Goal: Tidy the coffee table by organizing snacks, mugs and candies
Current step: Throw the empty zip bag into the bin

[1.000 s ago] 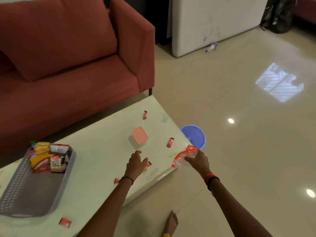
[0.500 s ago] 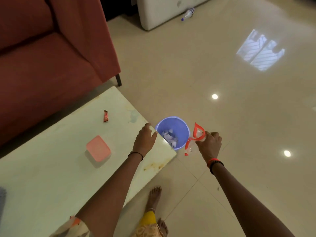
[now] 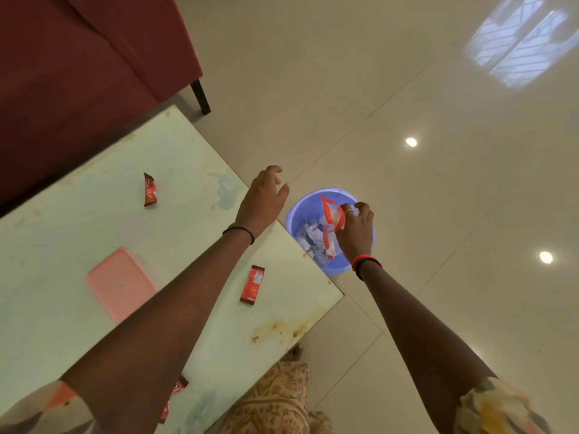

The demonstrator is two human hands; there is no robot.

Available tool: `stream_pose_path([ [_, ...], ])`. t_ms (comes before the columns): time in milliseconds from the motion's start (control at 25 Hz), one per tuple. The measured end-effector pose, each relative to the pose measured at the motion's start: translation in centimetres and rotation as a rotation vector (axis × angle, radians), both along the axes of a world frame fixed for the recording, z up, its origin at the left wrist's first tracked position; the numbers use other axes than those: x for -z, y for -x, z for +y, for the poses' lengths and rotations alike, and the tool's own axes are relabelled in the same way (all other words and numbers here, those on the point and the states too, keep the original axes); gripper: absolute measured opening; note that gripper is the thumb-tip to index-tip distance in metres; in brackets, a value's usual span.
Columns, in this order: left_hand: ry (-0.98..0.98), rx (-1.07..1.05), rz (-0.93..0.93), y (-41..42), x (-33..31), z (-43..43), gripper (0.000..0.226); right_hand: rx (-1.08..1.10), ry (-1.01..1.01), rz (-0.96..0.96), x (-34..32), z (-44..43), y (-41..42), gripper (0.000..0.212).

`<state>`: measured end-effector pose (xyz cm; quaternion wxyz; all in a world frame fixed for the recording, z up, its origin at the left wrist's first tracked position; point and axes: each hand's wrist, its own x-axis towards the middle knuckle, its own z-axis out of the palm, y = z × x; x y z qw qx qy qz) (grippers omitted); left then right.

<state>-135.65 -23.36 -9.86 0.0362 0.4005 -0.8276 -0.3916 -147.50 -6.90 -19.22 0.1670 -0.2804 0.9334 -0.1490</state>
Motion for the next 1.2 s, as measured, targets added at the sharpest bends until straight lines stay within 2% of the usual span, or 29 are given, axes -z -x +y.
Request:
stream_pose_path([
  [120,0.045,0.0,0.035,-0.1,1.6,-1.3,0.036,-0.079,-0.121,-0.278,3.8,-0.9,-0.3,0.06],
  [160,0.06,-0.004,0.056,-0.2,1.9,-1.7,0.035,-0.125,-0.185,-0.319,4.7,-0.9,-0.4,0.065],
  [240,0.08,-0.018,0.095,-0.4,2.3,-2.3,0.034,-0.182,-0.25,-0.276,5.7,-1.0,-0.5,0.07],
  [360,0.077,-0.048,0.101,-1.3,1.7,-2.4,0.033,-0.091,-0.188,-0.23,4.1,-1.0,-0.2,0.063],
  [520,0.047,-0.101,0.084,-3.6,-1.1,-1.5,0.033,0.067,-0.119,-0.283,-1.3,0.4,0.5,0.05],
  [680,0.058,-0.134,0.056,-6.9,-5.8,0.5,0.033,0.087,-0.044,-0.29,-8.6,2.1,-1.4,0.044],
  [880,0.138,-0.223,0.047,-13.5,-12.3,3.8,0.033,0.128,0.177,-0.247,-18.2,1.5,-6.9,0.038],
  [1040,0.224,-0.353,0.038,-21.7,-17.2,6.9,0.033,-0.039,0.282,-0.222,-25.1,0.5,-15.0,0.035],
  [1200,0.259,-0.503,0.005,-30.9,-21.3,10.3,0.034,-0.203,0.344,-0.322,-30.8,0.4,-25.4,0.038],
])
